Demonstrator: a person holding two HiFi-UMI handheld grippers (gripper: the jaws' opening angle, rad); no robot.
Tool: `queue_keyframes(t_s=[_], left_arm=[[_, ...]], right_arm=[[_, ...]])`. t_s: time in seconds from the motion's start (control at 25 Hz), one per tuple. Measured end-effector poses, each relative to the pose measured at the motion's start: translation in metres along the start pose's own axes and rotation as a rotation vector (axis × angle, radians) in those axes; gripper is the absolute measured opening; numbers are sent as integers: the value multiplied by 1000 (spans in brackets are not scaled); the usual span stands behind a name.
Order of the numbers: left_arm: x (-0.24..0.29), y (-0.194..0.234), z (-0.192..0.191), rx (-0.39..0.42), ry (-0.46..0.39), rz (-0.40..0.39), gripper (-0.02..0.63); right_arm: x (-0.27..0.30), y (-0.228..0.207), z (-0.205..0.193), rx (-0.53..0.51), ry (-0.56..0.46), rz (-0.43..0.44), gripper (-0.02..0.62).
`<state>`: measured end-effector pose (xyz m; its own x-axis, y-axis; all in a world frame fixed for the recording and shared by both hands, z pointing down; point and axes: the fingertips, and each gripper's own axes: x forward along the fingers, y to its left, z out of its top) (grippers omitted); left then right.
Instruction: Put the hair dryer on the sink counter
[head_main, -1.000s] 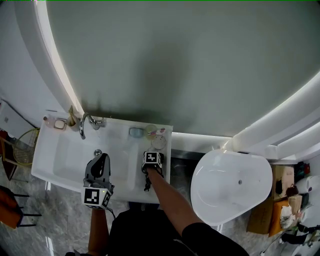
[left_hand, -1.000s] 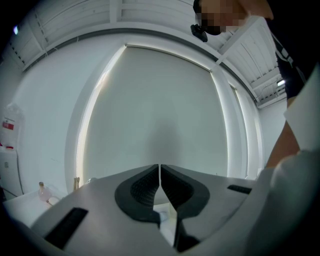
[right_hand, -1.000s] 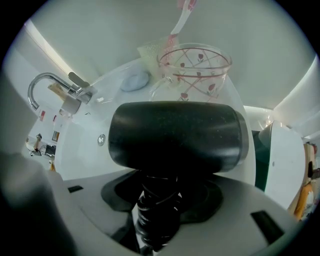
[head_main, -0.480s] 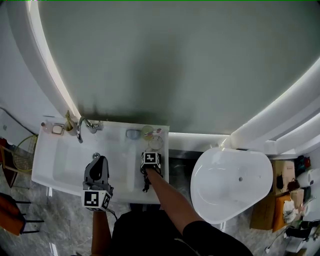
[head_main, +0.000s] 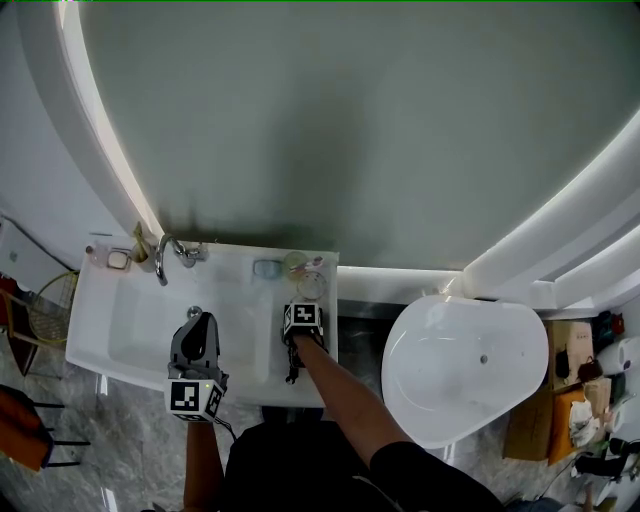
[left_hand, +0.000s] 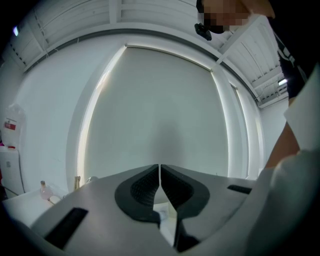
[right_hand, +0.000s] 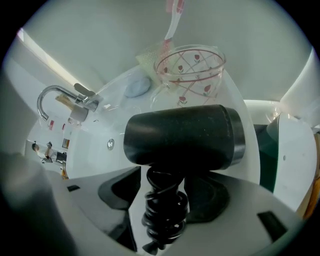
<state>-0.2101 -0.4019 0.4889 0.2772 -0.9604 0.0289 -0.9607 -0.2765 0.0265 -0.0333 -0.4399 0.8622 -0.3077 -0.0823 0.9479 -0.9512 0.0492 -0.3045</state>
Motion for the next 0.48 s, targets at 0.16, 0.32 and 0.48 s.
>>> queue_keyframes(t_s=[0.16, 0.32, 0.48], left_arm=[[1, -2, 3, 1, -6, -3, 34], [3, -4, 1, -3, -4, -9, 34], [7, -9, -2, -10, 3, -23, 34]], right_arm=[[-10, 2, -3, 9, -18, 34, 275], [-23, 7, -11, 6, -44, 86, 279], [-45, 9, -7, -20, -85, 121, 279]])
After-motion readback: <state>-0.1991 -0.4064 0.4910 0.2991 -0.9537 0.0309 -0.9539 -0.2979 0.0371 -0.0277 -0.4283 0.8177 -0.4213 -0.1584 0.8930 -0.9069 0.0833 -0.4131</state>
